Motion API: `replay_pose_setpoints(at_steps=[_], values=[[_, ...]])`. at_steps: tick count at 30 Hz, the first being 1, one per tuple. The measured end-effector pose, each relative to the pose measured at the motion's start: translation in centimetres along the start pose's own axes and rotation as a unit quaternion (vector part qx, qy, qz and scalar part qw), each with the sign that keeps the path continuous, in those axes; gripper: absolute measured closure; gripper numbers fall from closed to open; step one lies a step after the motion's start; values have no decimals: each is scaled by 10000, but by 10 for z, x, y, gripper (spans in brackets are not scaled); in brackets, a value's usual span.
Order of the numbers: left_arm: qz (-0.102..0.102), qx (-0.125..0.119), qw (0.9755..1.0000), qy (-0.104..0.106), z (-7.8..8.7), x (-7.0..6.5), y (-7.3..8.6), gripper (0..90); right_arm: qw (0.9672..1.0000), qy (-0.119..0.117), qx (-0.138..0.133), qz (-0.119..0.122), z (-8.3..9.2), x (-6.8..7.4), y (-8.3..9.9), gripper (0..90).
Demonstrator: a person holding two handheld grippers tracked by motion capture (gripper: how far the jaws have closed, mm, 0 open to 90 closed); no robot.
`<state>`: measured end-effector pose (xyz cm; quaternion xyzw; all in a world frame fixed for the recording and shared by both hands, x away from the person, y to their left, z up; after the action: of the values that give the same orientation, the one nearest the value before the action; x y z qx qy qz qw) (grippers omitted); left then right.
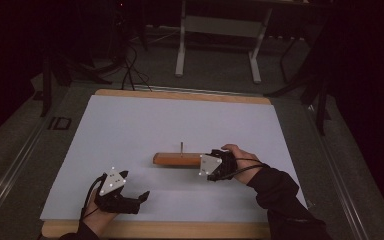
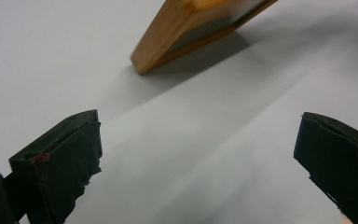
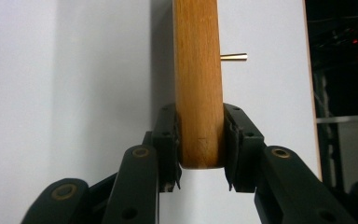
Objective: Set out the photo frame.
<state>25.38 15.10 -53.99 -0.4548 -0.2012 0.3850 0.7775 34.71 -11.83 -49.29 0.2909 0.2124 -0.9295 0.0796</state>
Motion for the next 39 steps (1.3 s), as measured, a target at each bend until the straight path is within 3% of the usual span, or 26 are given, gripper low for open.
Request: replay_pose_setpoints(at_steps=[4,10,14,20,25,37,39], values=[[-27,-186,9998,-40,5,-1,-1,12,9997,-234,26,-71,-1,-11,0,693],[-49,-77,9999,110,1,-4,2,12,9975,-602,-69,-373,-3,-28,2,692],[-74,-61,9999,104,-2,-3,3,12,9954,-789,-75,-531,-6,-39,3,688],[-112,-64,9999,112,-5,-1,4,12,9926,-906,-129,-795,-11,-53,5,681],[-105,-31,9998,187,-8,1,6,12,9870,-976,-158,-1265,-17,-66,8,675],[-5,67,9994,352,-11,1,10,12,9753,-1321,-142,-1763,-34,-93,15,660],[14,82,9993,373,-11,1,10,12,9748,-1347,-137,-1773,-35,-95,16,658]])
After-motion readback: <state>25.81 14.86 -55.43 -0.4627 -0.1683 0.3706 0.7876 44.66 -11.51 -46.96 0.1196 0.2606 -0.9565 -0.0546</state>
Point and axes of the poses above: each handheld gripper's, and its own axes: z roughly backward along the jaws, y roughly out of its underside, x roughly to its left, the point moved 5 cm from there along -z, roughly forward along the jaws, and after that the axes turned 1 degree about y, right-handed, at the moved point
